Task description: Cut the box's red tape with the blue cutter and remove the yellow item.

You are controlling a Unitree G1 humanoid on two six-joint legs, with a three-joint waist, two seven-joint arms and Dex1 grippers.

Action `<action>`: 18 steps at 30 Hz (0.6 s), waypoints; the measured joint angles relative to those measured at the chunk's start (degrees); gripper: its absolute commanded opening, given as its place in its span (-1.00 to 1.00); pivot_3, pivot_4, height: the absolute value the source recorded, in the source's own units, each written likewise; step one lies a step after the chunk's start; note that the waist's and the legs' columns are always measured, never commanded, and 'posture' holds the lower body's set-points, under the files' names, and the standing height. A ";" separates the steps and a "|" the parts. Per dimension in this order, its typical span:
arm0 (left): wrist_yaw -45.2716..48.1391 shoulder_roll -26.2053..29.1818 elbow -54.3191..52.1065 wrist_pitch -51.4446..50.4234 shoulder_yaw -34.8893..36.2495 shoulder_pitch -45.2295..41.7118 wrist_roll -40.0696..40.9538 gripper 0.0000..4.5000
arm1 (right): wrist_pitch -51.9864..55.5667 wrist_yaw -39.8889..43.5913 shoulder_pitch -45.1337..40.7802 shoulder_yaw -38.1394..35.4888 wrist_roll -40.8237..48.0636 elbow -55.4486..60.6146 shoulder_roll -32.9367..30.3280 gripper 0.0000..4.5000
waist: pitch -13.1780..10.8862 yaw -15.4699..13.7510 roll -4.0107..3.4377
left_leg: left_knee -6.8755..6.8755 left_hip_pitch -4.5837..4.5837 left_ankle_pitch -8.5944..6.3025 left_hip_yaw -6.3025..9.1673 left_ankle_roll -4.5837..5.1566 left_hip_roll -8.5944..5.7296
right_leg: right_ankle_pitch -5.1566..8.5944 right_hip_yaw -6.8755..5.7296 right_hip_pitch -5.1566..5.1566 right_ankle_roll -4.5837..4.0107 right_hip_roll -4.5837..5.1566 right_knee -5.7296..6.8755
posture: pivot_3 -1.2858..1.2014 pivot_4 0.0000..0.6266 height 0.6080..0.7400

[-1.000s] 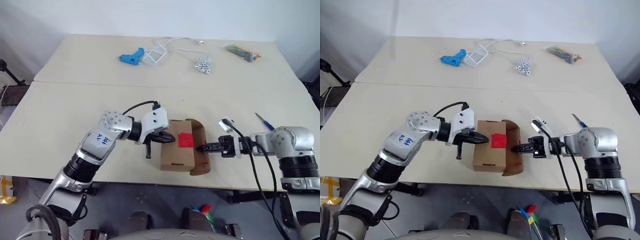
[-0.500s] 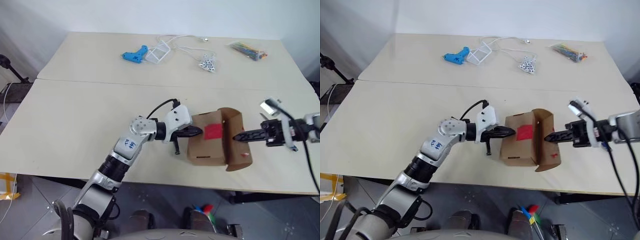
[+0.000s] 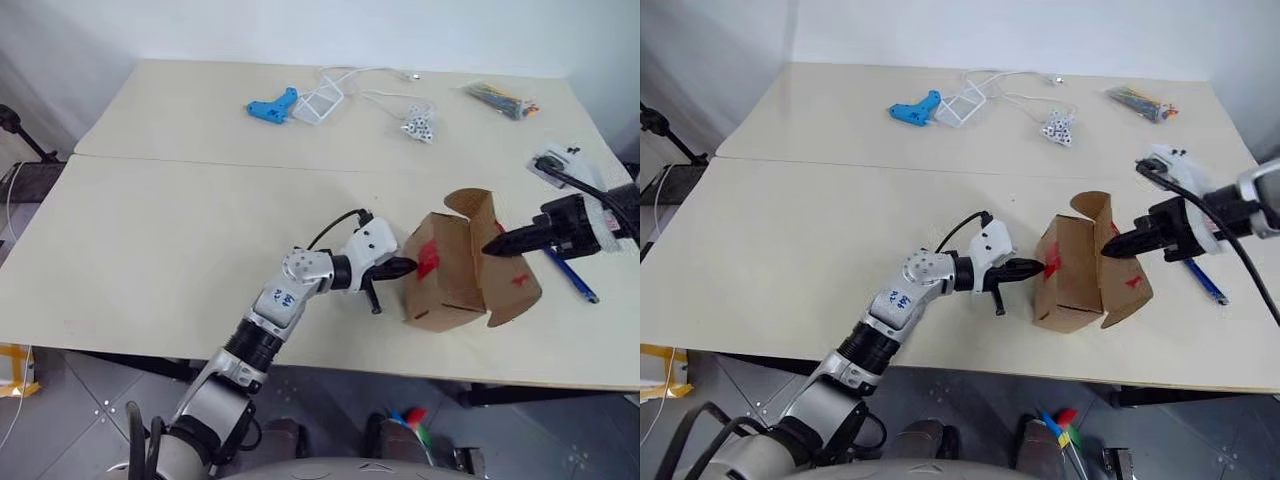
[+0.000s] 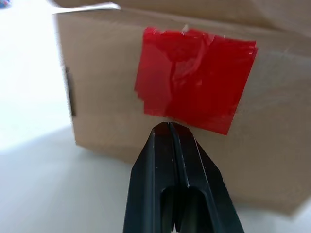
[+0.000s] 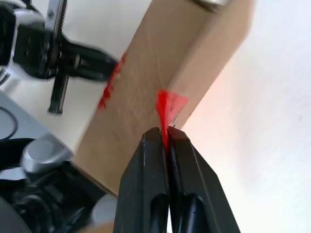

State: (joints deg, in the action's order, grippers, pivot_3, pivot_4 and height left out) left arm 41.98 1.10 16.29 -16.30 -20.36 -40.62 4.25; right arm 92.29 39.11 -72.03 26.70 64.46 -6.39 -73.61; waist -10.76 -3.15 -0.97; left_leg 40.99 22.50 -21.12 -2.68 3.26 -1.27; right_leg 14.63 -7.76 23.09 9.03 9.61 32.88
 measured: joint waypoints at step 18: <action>-0.59 -5.46 -4.24 -1.93 -1.77 2.77 0.09 -1.00 | -10.21 12.66 -5.46 18.63 -33.24 15.92 -2.83 -0.98 | -0.01 0.27 -0.06 | 0.16 0.61 0.02 -0.13 0.04 -0.03 | -0.03 0.01 0.69 0.04 -0.04 0.36 | 0.03 -0.52 1.00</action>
State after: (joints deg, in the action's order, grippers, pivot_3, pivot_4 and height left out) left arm 41.39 -4.37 12.05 -18.23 -22.14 -37.85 4.34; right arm 82.08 51.78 -77.49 45.33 31.22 9.54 -76.44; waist -10.77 -2.88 -1.03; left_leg 41.15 23.11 -21.11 -2.81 3.29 -1.30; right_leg 14.60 -7.75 23.77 9.07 9.57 33.24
